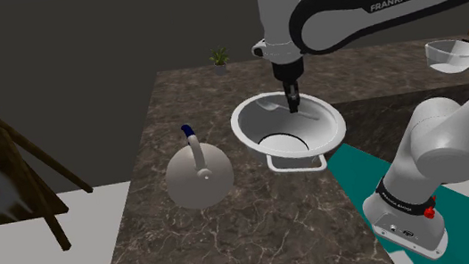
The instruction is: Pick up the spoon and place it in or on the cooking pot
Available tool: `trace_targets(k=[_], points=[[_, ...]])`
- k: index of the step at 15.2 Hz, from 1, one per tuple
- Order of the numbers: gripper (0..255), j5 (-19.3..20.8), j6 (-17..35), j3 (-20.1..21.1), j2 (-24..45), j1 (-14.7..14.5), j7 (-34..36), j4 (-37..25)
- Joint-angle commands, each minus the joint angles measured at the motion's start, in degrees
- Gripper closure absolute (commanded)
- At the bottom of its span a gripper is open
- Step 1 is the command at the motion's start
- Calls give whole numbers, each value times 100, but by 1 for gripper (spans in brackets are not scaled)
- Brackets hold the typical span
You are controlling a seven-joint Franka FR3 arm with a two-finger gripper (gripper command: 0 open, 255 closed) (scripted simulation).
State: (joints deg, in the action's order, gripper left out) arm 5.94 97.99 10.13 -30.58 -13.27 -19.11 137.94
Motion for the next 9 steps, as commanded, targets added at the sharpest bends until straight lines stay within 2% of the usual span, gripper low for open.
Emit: trace_targets(k=[1, 9], points=[[255, 2, 167, 11, 53, 0, 33, 115], [255, 4, 304, 18, 78, -1, 56, 229]])
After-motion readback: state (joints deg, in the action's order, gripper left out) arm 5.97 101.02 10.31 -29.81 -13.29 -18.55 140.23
